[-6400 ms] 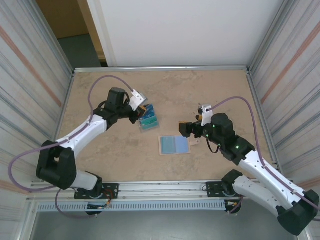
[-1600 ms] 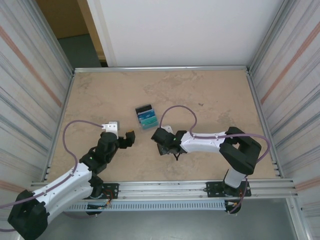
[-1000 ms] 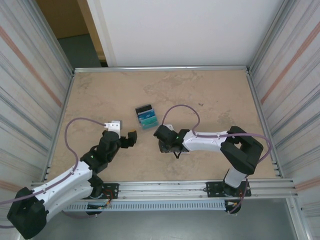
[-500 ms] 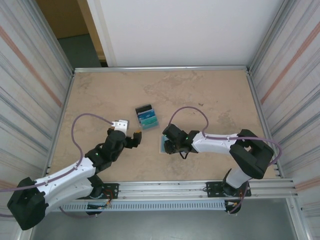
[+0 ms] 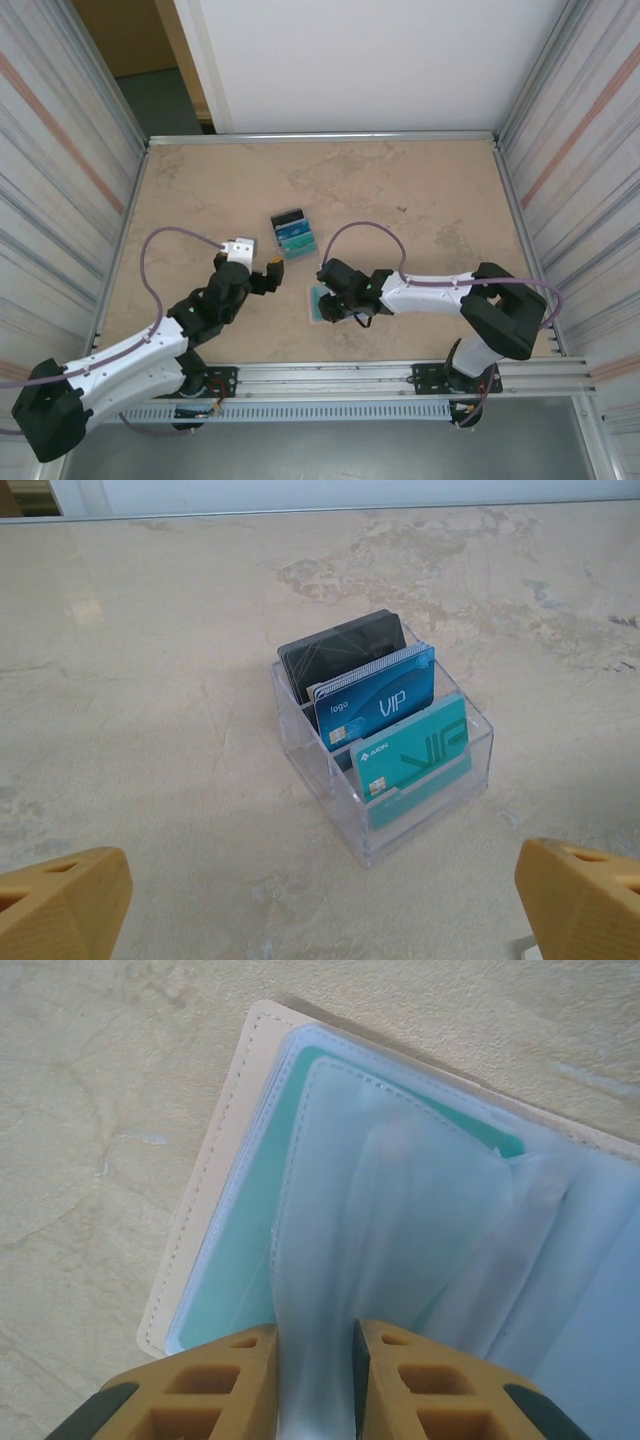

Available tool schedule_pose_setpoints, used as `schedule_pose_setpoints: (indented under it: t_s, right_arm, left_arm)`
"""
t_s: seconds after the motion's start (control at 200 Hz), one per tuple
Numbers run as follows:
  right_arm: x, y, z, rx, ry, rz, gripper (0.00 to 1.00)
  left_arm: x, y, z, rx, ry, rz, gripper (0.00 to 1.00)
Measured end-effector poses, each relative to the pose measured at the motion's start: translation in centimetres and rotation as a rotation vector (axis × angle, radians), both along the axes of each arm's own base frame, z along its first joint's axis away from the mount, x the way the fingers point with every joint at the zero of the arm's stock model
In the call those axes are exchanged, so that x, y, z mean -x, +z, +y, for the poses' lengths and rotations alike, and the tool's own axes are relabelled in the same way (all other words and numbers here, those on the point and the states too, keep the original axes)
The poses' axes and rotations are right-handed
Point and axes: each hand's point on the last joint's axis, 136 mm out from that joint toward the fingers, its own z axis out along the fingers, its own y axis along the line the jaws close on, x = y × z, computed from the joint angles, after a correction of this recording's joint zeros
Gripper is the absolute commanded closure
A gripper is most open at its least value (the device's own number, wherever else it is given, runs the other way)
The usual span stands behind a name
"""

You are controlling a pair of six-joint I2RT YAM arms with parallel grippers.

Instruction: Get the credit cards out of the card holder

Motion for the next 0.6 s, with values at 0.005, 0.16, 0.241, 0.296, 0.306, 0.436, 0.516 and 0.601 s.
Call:
schedule_pose_setpoints:
  t_s: [0.005,0.16,0.241,0.296,0.306,0.436,0.516,0.601]
  right_arm:
    - [0.0,0.0,0.0,0.001,-0.001,0.0,0.72]
    - [-0.5,1.1,-0.8,0.012,-0.023,-0.038,0.69]
    - [-0.9,1.7,-1.3,0.013,-0.04,-0.062,0.69]
    - [-1.4,1.9,-1.8,0.023,-0.058,-0.072,0.69]
    - [-1.4,1.9,-1.9,0.025,-0.062,-0.074,0.69]
    - [-2.9,1.9,-3.7,0.057,-0.137,-0.081,0.69]
    - [-3.6,1.9,-5.0,0.064,-0.189,-0.082,0.69]
    - [-3.7,1.9,-6.3,0.065,-0.229,-0.079,0.67]
  left_arm:
    - [0.0,0.0,0.0,0.0,0.0,0.0,0.01]
    - [-0.1,0.5,0.0,0.004,0.004,-0.01,0.01]
    - [-0.2,0.8,-0.1,0.001,0.005,-0.017,0.01]
    - [-0.3,1.0,-0.1,0.0,0.004,-0.023,0.01]
    - [-0.3,1.1,-0.1,0.0,0.004,-0.023,0.01]
    - [-0.4,1.5,-0.1,-0.006,0.006,-0.032,0.01]
    - [-0.4,1.6,-0.1,-0.009,0.007,-0.035,0.01]
    - [-0.4,1.8,-0.1,-0.012,0.006,-0.038,0.01]
